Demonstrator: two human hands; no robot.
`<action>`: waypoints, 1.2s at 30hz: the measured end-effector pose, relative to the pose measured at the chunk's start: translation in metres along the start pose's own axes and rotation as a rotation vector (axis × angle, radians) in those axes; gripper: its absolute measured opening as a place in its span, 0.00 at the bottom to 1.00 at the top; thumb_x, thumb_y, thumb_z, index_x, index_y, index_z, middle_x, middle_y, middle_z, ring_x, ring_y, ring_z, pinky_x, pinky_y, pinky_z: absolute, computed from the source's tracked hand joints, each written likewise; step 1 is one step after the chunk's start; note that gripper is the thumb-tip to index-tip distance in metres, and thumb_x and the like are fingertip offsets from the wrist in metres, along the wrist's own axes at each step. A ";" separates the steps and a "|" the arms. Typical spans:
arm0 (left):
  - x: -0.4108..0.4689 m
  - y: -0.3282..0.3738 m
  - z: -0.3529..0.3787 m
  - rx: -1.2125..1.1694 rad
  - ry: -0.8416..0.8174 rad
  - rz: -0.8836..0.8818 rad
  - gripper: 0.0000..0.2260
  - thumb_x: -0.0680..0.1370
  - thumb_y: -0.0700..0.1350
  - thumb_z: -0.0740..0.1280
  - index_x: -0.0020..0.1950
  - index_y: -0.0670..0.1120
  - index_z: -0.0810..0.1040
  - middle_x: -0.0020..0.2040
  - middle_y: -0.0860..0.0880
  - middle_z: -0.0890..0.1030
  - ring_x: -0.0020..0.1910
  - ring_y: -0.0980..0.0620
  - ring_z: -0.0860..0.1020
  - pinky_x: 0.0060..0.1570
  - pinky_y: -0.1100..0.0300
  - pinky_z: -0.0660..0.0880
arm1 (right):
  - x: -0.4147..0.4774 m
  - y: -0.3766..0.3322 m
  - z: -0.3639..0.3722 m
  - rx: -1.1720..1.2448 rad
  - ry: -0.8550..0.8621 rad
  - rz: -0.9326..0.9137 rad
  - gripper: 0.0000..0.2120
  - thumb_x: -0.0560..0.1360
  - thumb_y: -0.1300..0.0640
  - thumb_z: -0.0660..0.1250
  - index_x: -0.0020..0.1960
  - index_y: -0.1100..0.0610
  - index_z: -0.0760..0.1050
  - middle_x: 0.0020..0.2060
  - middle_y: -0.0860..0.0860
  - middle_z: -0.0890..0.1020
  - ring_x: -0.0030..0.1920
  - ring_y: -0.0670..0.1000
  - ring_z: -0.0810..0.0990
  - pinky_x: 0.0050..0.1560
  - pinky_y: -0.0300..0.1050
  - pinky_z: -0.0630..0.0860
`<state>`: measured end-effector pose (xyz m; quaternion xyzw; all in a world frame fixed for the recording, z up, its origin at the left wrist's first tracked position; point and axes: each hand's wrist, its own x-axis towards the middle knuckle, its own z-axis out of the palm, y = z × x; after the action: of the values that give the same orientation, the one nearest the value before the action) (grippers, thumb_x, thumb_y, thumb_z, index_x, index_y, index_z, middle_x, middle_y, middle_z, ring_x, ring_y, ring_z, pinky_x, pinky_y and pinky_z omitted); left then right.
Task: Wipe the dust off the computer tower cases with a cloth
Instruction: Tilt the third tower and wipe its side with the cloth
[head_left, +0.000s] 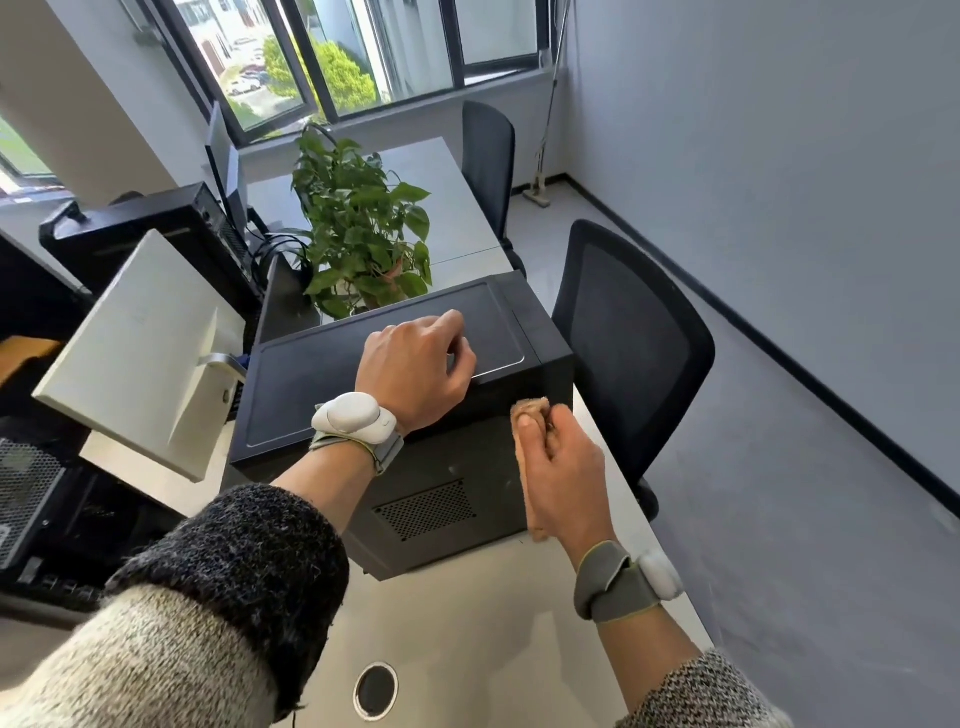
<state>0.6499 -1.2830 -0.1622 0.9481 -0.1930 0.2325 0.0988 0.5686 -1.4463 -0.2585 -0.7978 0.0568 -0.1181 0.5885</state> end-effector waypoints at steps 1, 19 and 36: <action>-0.001 0.001 0.000 -0.021 0.014 -0.004 0.09 0.80 0.49 0.63 0.41 0.48 0.70 0.32 0.53 0.73 0.30 0.46 0.71 0.34 0.53 0.71 | -0.001 0.006 -0.002 -0.011 -0.013 0.046 0.11 0.86 0.48 0.64 0.47 0.51 0.73 0.36 0.45 0.78 0.37 0.34 0.77 0.36 0.28 0.73; -0.091 -0.055 -0.060 -0.212 0.361 -0.732 0.10 0.82 0.50 0.67 0.43 0.50 0.79 0.35 0.57 0.78 0.36 0.58 0.76 0.36 0.73 0.65 | -0.003 -0.031 0.013 -0.001 0.068 -0.038 0.12 0.85 0.47 0.65 0.46 0.53 0.74 0.34 0.46 0.80 0.36 0.40 0.80 0.34 0.30 0.73; -0.078 -0.142 -0.046 -0.296 0.300 -0.898 0.14 0.86 0.53 0.59 0.51 0.43 0.76 0.49 0.43 0.80 0.53 0.39 0.77 0.48 0.53 0.66 | -0.030 -0.051 0.074 -0.092 0.167 -0.005 0.11 0.87 0.49 0.62 0.48 0.53 0.74 0.35 0.44 0.81 0.39 0.42 0.80 0.35 0.33 0.73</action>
<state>0.6261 -1.1167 -0.1735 0.8695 0.2199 0.2708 0.3497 0.5565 -1.3552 -0.2341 -0.8115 0.1092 -0.1830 0.5441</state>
